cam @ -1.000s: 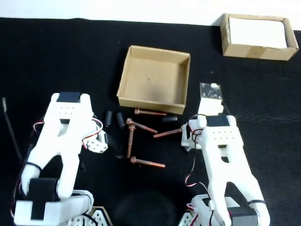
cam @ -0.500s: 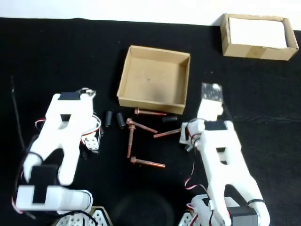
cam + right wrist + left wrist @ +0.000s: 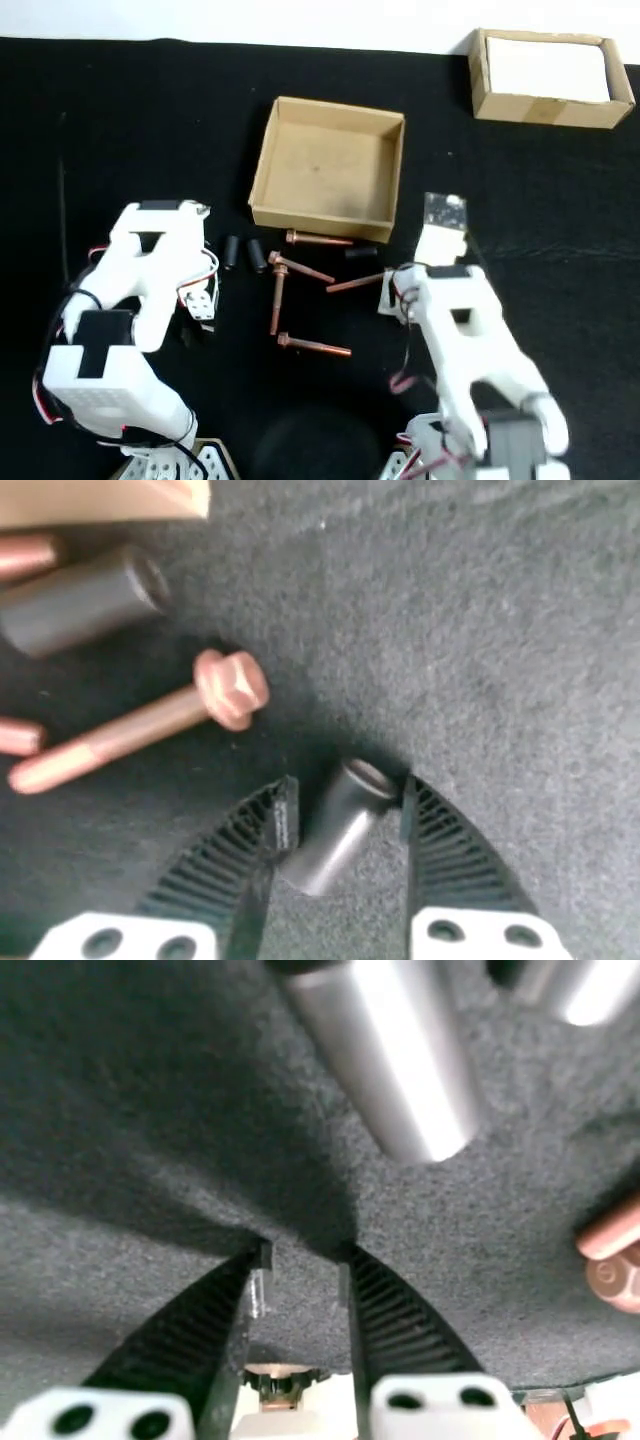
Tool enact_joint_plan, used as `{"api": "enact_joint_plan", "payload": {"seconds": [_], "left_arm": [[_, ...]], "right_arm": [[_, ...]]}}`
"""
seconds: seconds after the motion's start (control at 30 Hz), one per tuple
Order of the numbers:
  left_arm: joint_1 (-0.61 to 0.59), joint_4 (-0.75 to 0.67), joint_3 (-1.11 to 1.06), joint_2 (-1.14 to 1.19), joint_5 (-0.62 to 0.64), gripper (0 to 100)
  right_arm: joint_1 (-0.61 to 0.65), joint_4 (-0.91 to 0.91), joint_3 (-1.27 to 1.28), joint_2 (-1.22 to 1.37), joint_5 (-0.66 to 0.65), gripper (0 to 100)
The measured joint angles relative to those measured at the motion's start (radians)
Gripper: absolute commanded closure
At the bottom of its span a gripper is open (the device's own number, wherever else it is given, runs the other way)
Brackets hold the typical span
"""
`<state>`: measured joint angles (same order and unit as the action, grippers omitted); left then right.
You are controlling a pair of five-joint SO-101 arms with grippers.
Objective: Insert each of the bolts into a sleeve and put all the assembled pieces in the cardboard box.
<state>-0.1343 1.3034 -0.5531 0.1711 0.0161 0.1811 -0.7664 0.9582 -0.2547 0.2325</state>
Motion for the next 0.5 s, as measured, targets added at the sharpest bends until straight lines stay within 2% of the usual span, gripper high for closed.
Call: {"api": "enact_joint_plan", "payload": {"seconds": [0.13, 0.23, 0.5], "left_arm": [[-0.002, 0.000, 0.000, 0.000, 0.000, 87], [-0.002, 0.000, 0.000, 0.000, 0.000, 88], [-0.002, 0.000, 0.000, 0.000, 0.000, 88]], "right_arm": [[-0.002, -0.040, -0.101, 0.121, 0.000, 85.9], [-0.005, -0.052, -0.149, 0.181, 0.002, 99.8], [-0.011, -0.132, -0.212, 0.219, 0.002, 99.1]]}}
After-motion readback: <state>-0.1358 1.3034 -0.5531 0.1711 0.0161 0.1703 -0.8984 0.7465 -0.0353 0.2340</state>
